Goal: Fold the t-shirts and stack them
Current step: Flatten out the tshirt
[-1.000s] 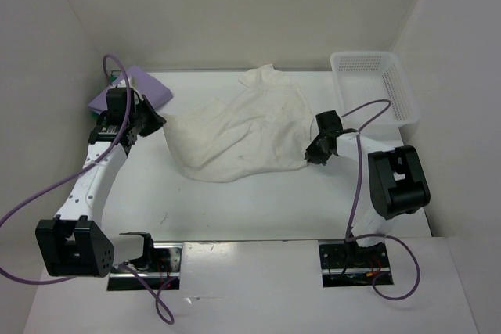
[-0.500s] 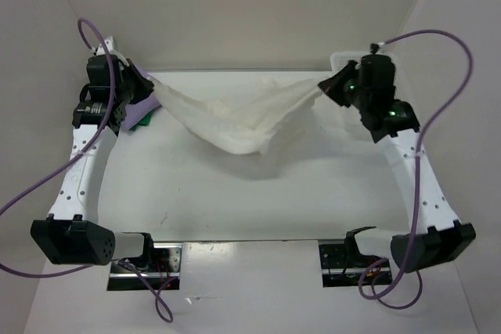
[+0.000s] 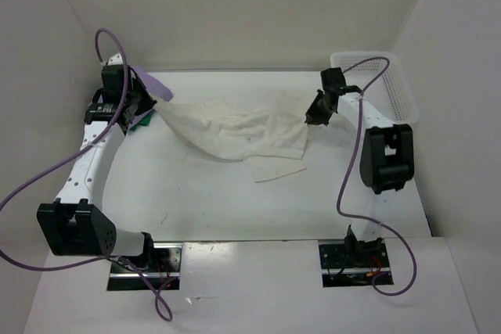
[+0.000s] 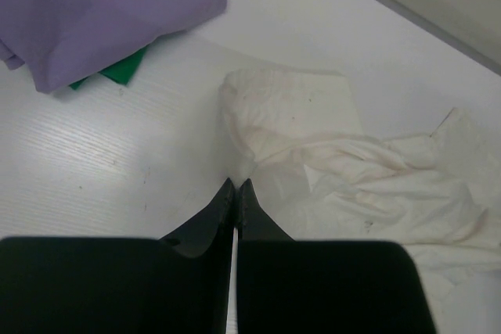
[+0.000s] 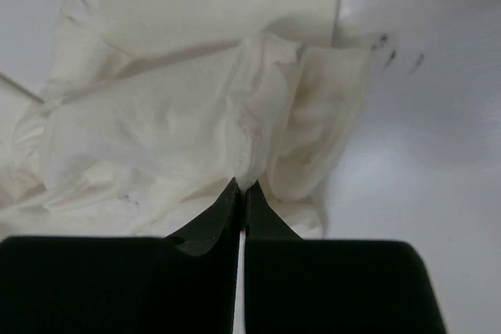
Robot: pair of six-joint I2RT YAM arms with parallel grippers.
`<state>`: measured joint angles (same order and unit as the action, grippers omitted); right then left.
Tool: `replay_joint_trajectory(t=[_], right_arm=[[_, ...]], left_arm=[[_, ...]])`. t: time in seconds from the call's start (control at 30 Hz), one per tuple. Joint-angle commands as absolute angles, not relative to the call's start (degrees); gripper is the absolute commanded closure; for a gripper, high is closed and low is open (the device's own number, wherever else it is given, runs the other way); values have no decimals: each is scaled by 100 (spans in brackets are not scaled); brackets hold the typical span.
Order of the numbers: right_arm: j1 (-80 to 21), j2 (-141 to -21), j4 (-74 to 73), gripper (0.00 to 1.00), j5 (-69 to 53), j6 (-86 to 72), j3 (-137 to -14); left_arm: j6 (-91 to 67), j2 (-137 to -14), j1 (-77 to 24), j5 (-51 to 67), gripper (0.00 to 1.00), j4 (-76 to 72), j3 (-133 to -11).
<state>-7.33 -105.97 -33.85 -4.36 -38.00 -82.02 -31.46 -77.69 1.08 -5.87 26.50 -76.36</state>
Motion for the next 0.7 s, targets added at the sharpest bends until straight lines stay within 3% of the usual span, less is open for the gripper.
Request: replay_joint_trajectory(t=[0.0,0.07,0.13,0.27,0.33,0.5,0.67], right_arm=[[-686,-11098,-3294,99,-413,-3691,-9621],[-686,-11889,-3602,92,-413,-3691,-10515],[-738,-12093,-3884,75,-465,-3691,-10783],[-861,-10572,-3140,61,-185,-3770,-9157],[-861,-9873,-2649,61,-185,-4121,-8336],[-914,-8274,-2004,76,-466,-4974,-5724],[-914,-8121,-1863,80,-299,-5106,-4546]], left_arm=[[-3006,-7831,149,-721,100,2355,-7559],[-3006,-7919,149,-721,100,2355,-7559],[-3006,-7858,149,-721,100,2303,-7366],[-3058,-7664,149,-598,100,2241,-6979],[-3059,-7603,202,-301,100,2110,-6786],[-3164,-7471,202,166,100,2109,-6303],[-3278,-7208,202,430,100,2057,-6021]])
